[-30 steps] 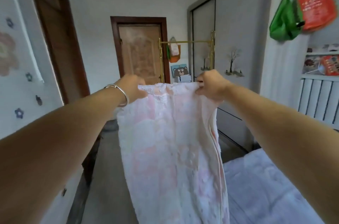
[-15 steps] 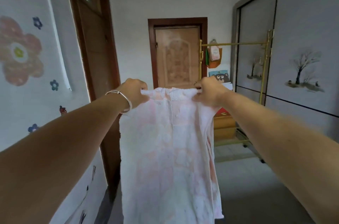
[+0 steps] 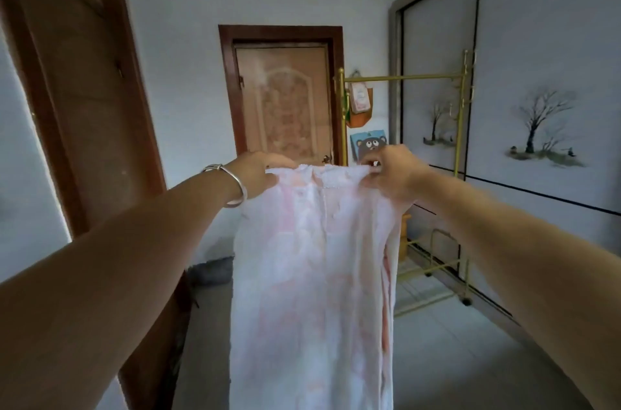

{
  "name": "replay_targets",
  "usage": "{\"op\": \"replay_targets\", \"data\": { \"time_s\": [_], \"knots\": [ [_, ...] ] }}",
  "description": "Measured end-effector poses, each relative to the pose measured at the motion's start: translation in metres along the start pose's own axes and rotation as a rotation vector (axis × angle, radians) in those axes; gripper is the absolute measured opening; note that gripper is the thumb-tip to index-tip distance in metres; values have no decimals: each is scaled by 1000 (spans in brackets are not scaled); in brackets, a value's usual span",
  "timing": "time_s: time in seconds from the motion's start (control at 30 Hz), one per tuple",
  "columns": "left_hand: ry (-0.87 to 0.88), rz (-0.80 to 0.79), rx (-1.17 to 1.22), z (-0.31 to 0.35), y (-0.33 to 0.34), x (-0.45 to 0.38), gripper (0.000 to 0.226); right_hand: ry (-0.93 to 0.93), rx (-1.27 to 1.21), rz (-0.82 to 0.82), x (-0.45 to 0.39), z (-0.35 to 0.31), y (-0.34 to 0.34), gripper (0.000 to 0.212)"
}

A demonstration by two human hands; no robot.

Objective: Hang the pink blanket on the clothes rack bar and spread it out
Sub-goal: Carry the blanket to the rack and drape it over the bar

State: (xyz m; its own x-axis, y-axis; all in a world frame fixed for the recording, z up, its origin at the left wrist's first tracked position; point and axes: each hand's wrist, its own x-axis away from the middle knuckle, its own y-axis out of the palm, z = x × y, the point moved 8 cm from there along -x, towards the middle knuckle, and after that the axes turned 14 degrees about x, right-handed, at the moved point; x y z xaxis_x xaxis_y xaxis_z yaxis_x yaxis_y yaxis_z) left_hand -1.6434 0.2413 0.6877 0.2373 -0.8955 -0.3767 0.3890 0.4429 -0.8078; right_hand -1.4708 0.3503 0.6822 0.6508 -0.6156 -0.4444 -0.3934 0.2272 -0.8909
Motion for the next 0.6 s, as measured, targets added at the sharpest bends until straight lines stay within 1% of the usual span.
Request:
{"op": "replay_targets", "data": {
  "time_s": [0.07,0.13,0.23,0.33,0.43,0.6],
  "knots": [
    [-9,-35,-33,-17,14,-42,39,10,-1,41,-30,16,12,21],
    [-14,-66,-91,-30,29,-80,37,14,-9,43,-60,35,28,21],
    [9,-92,-120,-37,48,-141,36,32,-67,26,-104,68,43,29],
    [44,-109,-83,-35,69,-208,35,84,-102,19,-147,108,50,35],
    [65,-109,-17,-32,91,-269,30,125,-134,16,-185,144,57,33],
    [79,-89,10,-42,129,-365,16,188,-76,34,-237,207,75,32]
  ]
}}
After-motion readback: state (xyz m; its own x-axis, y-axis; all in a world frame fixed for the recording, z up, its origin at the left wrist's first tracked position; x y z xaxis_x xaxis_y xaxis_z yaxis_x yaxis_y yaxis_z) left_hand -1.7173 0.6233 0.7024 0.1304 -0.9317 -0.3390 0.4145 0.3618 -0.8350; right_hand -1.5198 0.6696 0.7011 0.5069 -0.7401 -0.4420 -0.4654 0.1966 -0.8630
